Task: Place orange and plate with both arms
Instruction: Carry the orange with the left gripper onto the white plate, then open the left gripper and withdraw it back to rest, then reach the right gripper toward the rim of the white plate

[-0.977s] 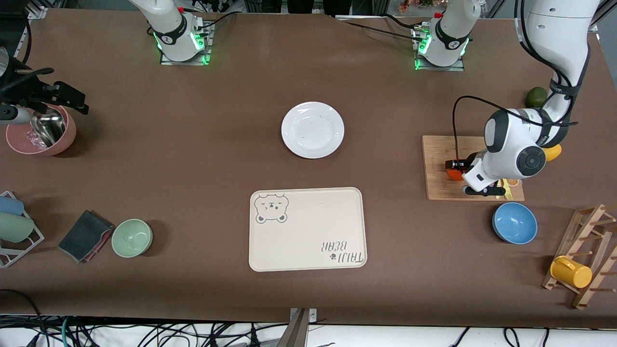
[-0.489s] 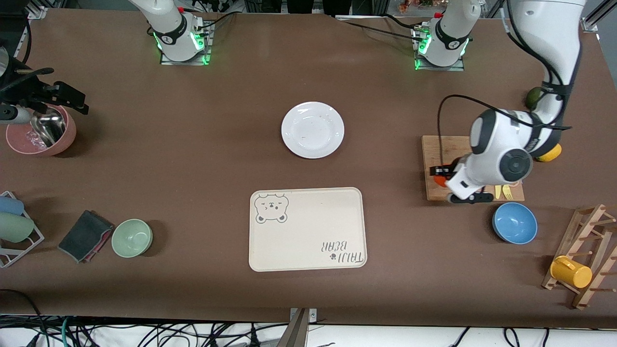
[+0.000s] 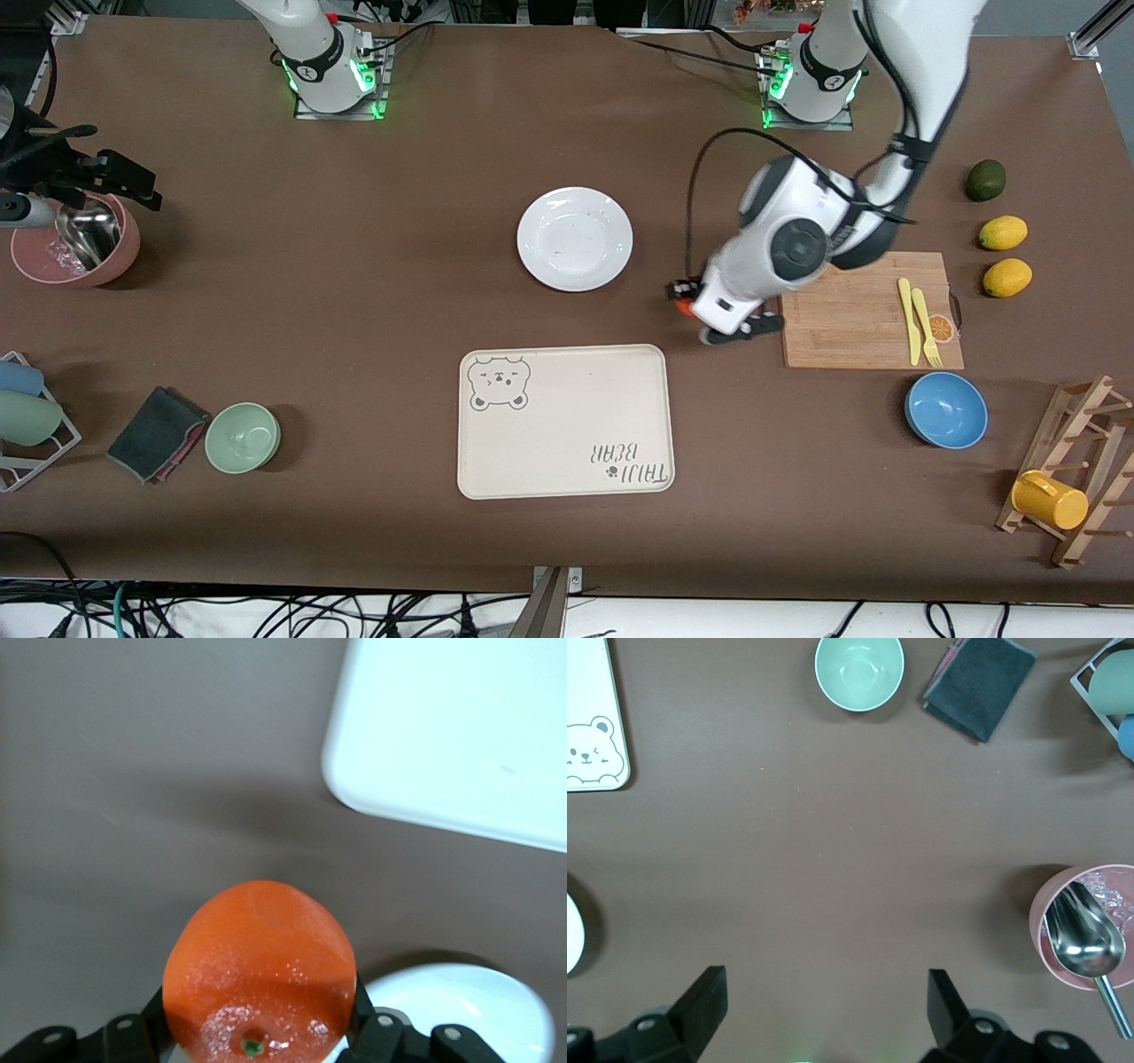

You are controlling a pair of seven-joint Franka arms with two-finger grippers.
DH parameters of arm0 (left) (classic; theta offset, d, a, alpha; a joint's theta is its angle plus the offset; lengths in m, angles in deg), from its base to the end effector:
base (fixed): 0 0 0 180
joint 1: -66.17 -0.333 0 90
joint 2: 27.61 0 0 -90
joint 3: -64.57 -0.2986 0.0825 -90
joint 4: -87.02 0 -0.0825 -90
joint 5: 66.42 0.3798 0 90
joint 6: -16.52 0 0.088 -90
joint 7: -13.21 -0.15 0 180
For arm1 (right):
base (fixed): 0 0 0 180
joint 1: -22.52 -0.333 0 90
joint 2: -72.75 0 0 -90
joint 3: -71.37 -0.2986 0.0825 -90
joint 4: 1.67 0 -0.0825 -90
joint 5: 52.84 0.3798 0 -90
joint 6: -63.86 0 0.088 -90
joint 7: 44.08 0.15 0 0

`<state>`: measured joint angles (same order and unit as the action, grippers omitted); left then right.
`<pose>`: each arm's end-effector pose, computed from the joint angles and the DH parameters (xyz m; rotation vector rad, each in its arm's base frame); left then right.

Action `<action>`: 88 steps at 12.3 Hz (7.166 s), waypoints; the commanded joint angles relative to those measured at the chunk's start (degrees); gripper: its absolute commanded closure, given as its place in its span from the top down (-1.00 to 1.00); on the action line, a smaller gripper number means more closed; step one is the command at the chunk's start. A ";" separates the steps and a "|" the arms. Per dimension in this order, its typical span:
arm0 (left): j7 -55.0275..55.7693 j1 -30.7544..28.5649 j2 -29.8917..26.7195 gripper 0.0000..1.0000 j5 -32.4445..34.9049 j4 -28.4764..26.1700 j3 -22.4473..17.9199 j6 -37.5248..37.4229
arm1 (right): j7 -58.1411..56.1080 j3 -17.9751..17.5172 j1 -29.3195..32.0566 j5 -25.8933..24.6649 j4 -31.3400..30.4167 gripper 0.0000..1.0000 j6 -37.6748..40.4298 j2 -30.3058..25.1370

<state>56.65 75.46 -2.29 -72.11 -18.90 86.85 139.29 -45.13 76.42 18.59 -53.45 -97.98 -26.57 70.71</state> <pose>0.5192 -0.3220 0.2386 2.9661 0.4340 -0.3672 0.5343 -0.0126 0.5327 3.1336 -0.0010 -0.1055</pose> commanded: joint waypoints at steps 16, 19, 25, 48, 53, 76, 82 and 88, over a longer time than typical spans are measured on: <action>20.82 21.13 12.83 1.00 3.23 11.32 -3.30 -1.61 | 0.08 -0.05 0.14 0.26 -0.46 1.00 0.17 -0.78; 12.32 14.90 12.30 1.00 2.71 18.71 -2.95 -16.39 | 0.17 -0.05 0.14 0.26 -0.46 1.00 0.09 -0.78; -8.95 -4.08 8.79 1.00 2.53 18.99 -2.60 -27.04 | 0.17 -0.05 0.06 0.26 -0.46 1.00 -0.09 -0.78; -34.12 -24.59 -23.28 1.00 5.11 9.06 -6.28 -26.88 | 0.17 -0.31 0.06 0.26 -0.46 1.00 -0.18 -0.78; -35.26 -21.08 -27.43 1.00 3.76 7.30 -9.71 -30.23 | 0.17 -0.31 0.06 0.26 -0.46 1.00 -0.27 -0.78; -46.16 -13.78 -25.93 1.00 4.64 8.36 -18.86 -31.11 | -18.90 -1.45 -1.00 22.91 -3.61 1.00 -1.64 13.28; -46.33 -13.07 -23.74 1.00 4.64 11.43 -18.60 -32.77 | -17.58 -6.55 -0.91 37.18 -20.48 1.00 -25.03 13.02; -47.21 -14.13 -23.82 1.00 4.11 11.35 -18.59 -33.57 | -21.63 -12.68 -0.74 48.22 -27.51 1.00 -33.81 14.34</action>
<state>11.36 61.80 -26.90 -67.25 -9.49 68.32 107.34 -66.07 67.91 17.41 -9.90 -122.34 -55.80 85.64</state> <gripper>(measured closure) 0.000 0.000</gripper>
